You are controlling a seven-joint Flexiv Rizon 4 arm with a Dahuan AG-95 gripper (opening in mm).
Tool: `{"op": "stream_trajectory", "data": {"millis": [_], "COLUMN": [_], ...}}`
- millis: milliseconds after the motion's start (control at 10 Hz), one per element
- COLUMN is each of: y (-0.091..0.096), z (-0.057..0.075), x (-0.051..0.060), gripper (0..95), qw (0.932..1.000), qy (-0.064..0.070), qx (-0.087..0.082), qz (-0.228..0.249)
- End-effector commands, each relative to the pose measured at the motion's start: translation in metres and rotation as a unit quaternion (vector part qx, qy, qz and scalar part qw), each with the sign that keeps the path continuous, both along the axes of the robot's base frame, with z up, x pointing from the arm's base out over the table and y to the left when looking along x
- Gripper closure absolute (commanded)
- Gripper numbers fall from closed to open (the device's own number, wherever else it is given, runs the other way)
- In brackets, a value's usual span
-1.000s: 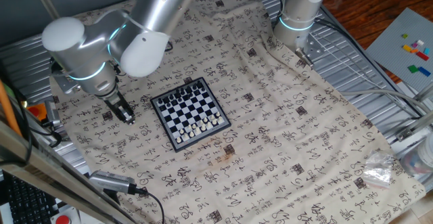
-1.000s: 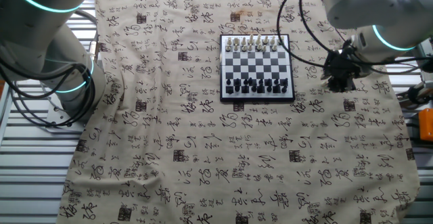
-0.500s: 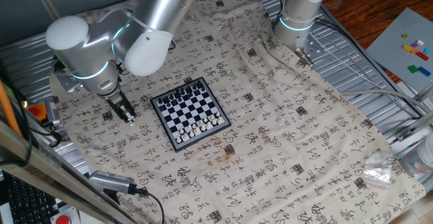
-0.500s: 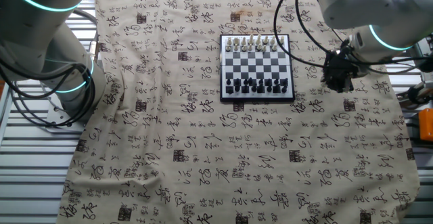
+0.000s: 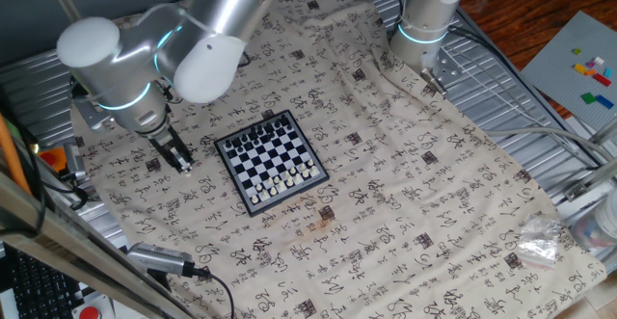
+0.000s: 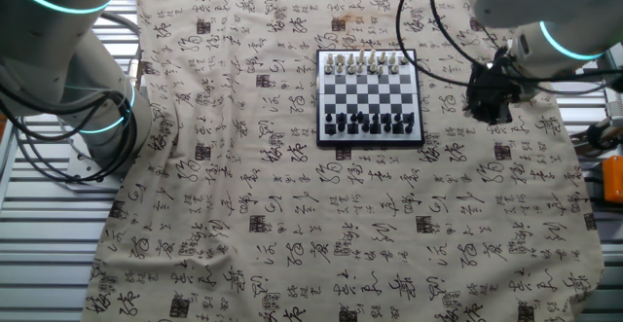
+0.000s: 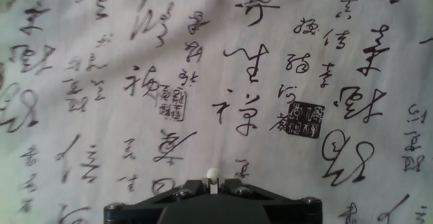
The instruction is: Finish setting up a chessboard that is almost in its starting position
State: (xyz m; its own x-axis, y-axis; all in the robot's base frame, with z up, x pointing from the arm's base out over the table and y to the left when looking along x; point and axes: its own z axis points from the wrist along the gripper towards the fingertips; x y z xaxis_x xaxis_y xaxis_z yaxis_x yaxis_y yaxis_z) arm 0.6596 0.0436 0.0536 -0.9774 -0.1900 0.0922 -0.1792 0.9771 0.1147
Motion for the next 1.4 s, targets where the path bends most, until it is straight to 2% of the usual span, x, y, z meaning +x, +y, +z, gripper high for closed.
{"op": "stream_trajectory", "data": {"millis": [100,200,400,500,600,700,900,1400], "y": [0.013,0.020,0.050,0.063,0.068,0.068,0.068,0.068], "z": [0.019,0.023,0.031,0.035,0.033,0.033,0.033,0.033], "x": [-0.009,-0.013,-0.029,-0.037,-0.042,-0.042,-0.042,-0.041], "gripper": [95.0,95.0,95.0,95.0,95.0,95.0,95.0,95.0], "qw": [1.0000,1.0000,0.9996,0.9991,0.9990,0.9988,0.9988,0.9976], "qy": [-0.001,0.001,0.007,0.011,0.006,0.007,0.012,0.011], "qx": [-0.001,-0.005,-0.020,-0.021,-0.018,-0.006,-0.012,-0.024], "qz": [0.002,-0.002,-0.021,-0.035,-0.040,-0.048,-0.045,-0.065]}}
